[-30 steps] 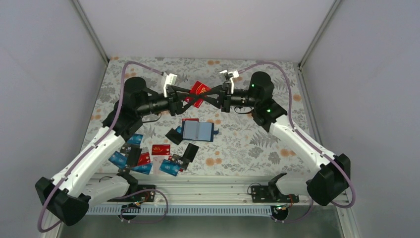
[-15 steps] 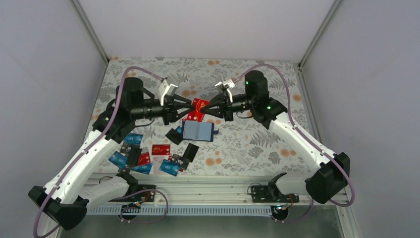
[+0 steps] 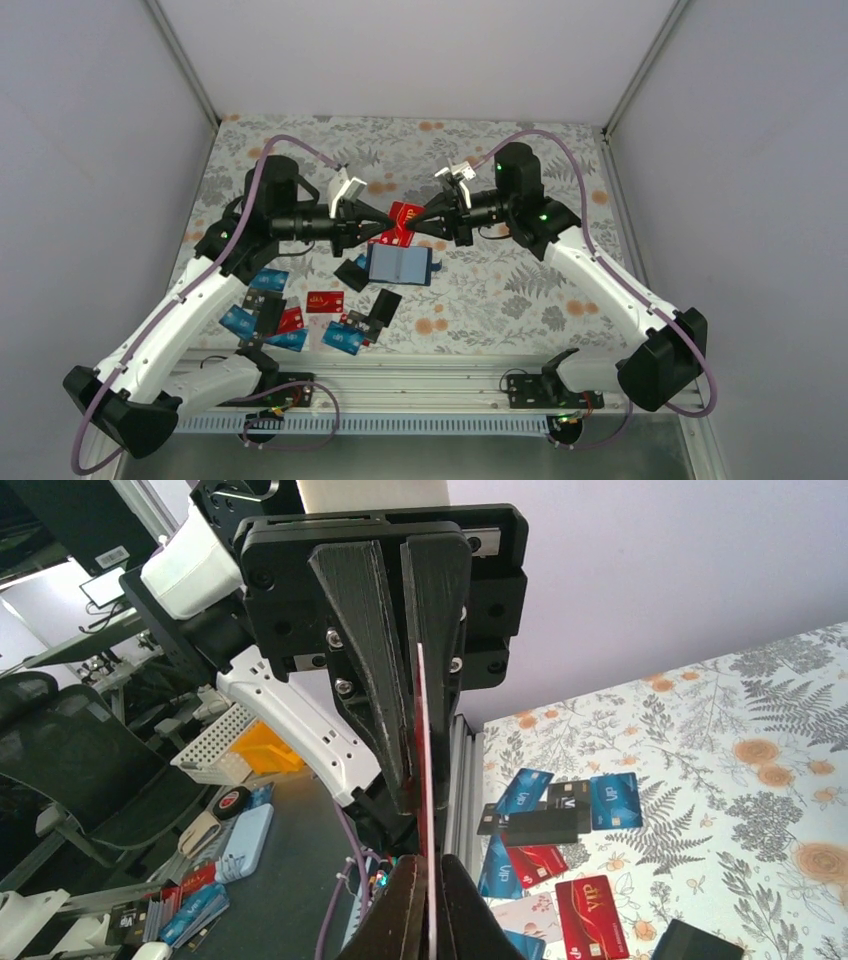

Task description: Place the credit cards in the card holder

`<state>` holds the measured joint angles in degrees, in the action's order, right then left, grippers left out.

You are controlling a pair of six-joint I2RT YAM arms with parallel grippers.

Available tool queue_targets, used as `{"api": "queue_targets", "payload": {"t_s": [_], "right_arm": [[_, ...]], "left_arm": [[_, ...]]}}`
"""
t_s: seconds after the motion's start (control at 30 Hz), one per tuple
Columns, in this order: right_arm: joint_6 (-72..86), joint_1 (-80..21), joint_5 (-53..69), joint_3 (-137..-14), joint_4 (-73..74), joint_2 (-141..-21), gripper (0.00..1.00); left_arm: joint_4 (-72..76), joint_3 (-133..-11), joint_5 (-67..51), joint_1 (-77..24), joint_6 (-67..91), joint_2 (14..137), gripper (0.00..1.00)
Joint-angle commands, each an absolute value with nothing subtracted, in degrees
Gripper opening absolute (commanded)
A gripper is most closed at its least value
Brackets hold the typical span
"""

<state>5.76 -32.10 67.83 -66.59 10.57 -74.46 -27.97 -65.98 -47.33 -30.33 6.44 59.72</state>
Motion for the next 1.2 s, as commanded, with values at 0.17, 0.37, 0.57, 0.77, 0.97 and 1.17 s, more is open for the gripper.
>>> {"api": "queue_targets", "payload": {"t_s": [0.17, 0.37, 0.57, 0.77, 0.97, 1.17], "right_arm": [[11.74, -31.7, 48.03, -65.57, 12.25, -74.54, 0.4], [20.54, -31.72, 39.64, -57.09, 10.67, -76.58, 0.44], [27.38, -31.99, 35.28, -50.88, 8.56, -82.19, 0.47], [27.64, -32.99, 35.11, -51.11, 7.28, -89.12, 0.44], [27.84, -33.2, 33.93, -50.84, 6.1, -94.18, 0.39], [26.99, -33.14, 31.14, -49.65, 5.36, -97.97, 0.36]], "left_arm": [[-23.72, -60.89, -32.75, -30.1, 13.82, 64.48, 0.02], [-19.79, -55.73, -28.27, -29.37, 18.63, 69.38, 0.02], [-14.51, -52.11, -25.16, -29.29, 23.53, 75.3, 0.02], [-5.83, -47.39, -26.42, -29.33, 29.47, 80.62, 0.02], [-3.29, -45.32, -26.52, -29.35, 30.96, 83.38, 0.02], [0.7, -42.51, -26.61, -29.27, 31.87, 85.62, 0.02]]}}
